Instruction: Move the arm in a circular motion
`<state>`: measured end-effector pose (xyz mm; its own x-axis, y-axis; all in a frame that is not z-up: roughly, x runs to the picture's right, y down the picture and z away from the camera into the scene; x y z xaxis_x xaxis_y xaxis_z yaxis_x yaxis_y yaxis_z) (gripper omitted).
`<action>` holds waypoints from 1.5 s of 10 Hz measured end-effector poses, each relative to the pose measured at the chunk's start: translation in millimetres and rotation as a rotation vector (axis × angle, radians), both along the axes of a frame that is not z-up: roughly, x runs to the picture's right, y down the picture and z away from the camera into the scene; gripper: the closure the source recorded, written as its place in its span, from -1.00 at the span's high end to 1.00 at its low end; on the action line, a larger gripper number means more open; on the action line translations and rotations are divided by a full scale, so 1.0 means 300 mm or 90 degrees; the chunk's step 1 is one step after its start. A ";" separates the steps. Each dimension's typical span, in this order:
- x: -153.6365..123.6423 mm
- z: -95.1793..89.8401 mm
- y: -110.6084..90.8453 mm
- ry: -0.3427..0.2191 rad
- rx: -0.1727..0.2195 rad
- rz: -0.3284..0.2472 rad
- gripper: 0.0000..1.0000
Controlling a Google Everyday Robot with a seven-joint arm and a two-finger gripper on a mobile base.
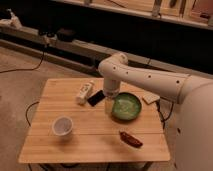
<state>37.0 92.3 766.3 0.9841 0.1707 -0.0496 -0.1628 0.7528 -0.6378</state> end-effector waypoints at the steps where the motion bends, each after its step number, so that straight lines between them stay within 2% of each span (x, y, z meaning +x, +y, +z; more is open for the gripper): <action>1: -0.001 -0.038 0.043 -0.024 0.002 -0.020 0.60; 3: 0.026 -0.108 0.130 -0.058 -0.008 -0.045 0.60; 4: 0.060 -0.147 0.185 -0.068 -0.021 -0.041 0.60; 5: 0.114 -0.176 0.227 -0.064 -0.030 -0.019 0.60; 6: 0.148 -0.187 0.241 -0.056 -0.031 -0.001 0.60; 8: 0.354 -0.206 0.260 0.019 -0.020 0.099 0.60; 9: 0.435 -0.211 0.264 0.048 -0.015 0.132 0.60; 11: 0.684 -0.226 0.259 0.131 0.007 0.237 0.60; 13: 0.873 -0.227 0.227 0.192 0.029 0.303 0.60; 15: 1.036 -0.202 0.159 0.243 0.051 0.336 0.60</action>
